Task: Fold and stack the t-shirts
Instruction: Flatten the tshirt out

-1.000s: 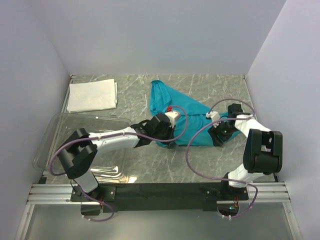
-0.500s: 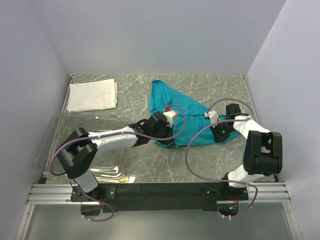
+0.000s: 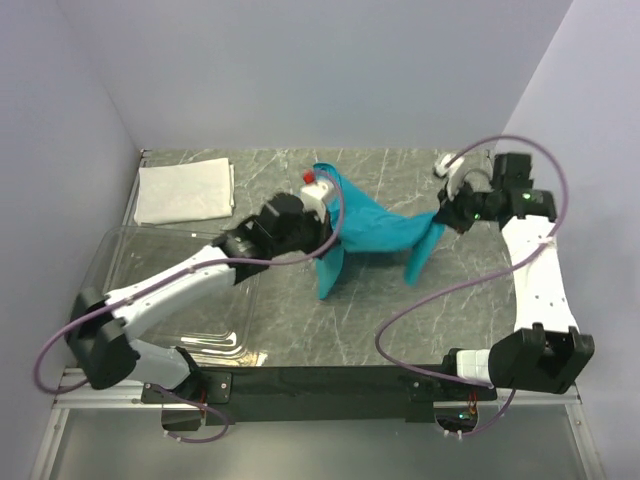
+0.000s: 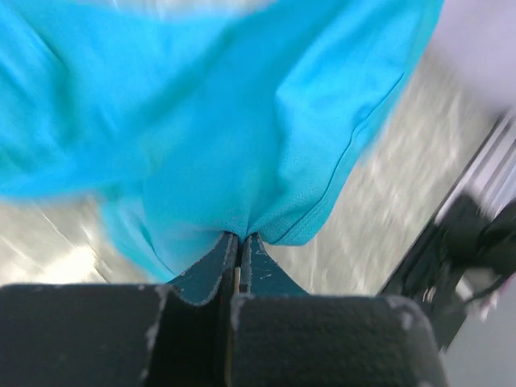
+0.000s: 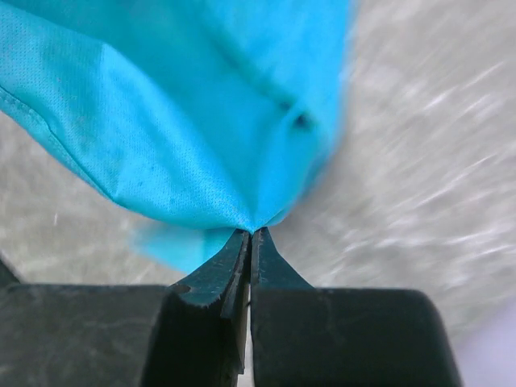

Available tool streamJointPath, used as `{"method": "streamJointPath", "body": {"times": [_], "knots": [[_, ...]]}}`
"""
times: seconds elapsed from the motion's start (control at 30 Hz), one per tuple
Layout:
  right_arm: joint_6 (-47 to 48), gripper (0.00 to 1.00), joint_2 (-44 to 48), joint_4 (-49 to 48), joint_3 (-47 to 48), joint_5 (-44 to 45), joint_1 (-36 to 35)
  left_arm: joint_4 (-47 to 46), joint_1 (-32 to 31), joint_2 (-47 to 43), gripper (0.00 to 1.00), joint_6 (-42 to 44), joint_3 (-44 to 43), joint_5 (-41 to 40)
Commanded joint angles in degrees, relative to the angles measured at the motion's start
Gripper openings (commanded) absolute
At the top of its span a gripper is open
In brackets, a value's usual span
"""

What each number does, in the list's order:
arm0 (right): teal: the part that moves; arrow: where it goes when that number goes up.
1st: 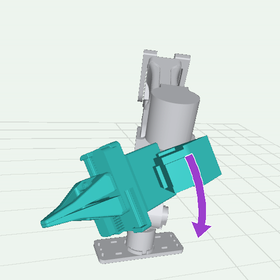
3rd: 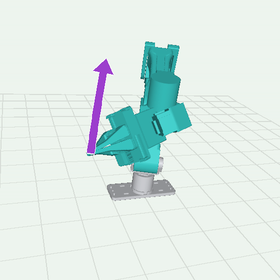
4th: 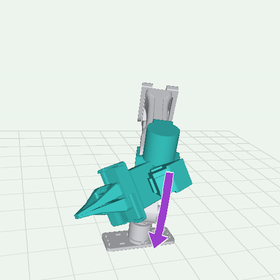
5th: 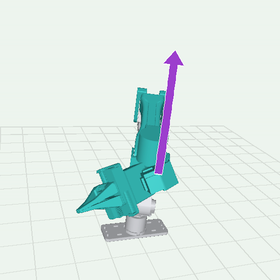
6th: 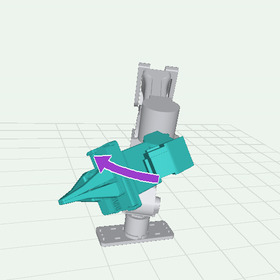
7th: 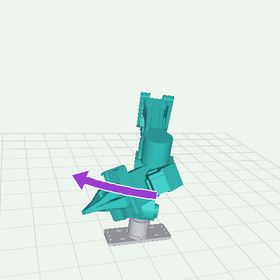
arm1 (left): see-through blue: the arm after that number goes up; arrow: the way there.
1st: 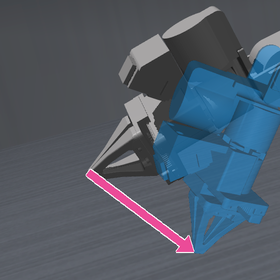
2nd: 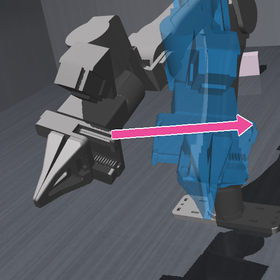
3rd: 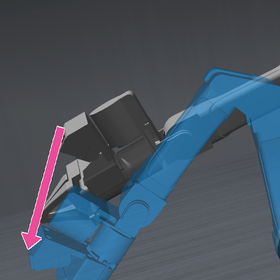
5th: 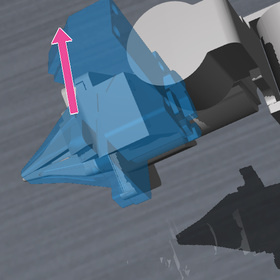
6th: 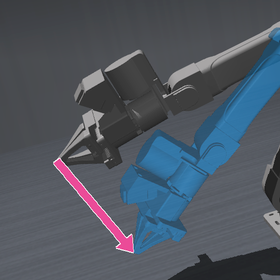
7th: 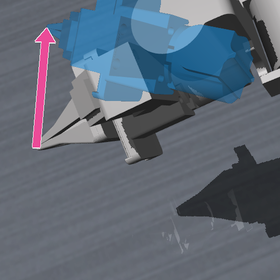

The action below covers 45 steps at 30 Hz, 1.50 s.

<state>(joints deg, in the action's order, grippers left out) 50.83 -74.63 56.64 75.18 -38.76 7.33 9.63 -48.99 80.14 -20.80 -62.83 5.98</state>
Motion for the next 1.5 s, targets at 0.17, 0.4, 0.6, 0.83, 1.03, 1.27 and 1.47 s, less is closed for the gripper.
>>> {"method": "streamJointPath", "body": {"times": [0.17, 0.4, 0.6, 0.83, 1.03, 1.27, 1.47], "knots": [[-11.34, 0.0, 3.35, 1.64, 22.97, -8.61, 0.23, 2.15, 1.18, -7.72, 0.01, 8.31, -18.97, -4.66], [-20.15, 0.0, 5.98, -5.74, 31.86, -9.31, 0.31, 2.68, 1.18, -7.01, 0.0, 10.69, -29.62, -0.27], [-27.35, 0.0, 7.74, -11.2, 38.19, -8.35, 1.36, 2.24, 1.18, -7.28, 0.0, 11.3, -35.6, 5.7], [-36.22, 0.0, 9.24, -17.17, 48.72, -8.26, 1.98, -2.49, 1.18, -8.94, 0.01, 9.9, -42.01, 13.79], [-46.93, 0.0, 9.68, -24.73, 56.91, -5.54, 1.9, -8.56, 1.18, -9.91, 0.01, 4.03, -45.1, 20.56], [-50.74, 0.0, 10.73, -28.78, 46.49, -3.26, 1.98, -7.34, 1.35, -12.36, 0.0, 2.69, -37.82, 14.34], [-52.24, 0.0, 7.06, -33.26, 27.85, 0.17, 0.06, -9.18, 8.37, -11.86, 0.0, -5.62, -24.11, 6.58]]}}
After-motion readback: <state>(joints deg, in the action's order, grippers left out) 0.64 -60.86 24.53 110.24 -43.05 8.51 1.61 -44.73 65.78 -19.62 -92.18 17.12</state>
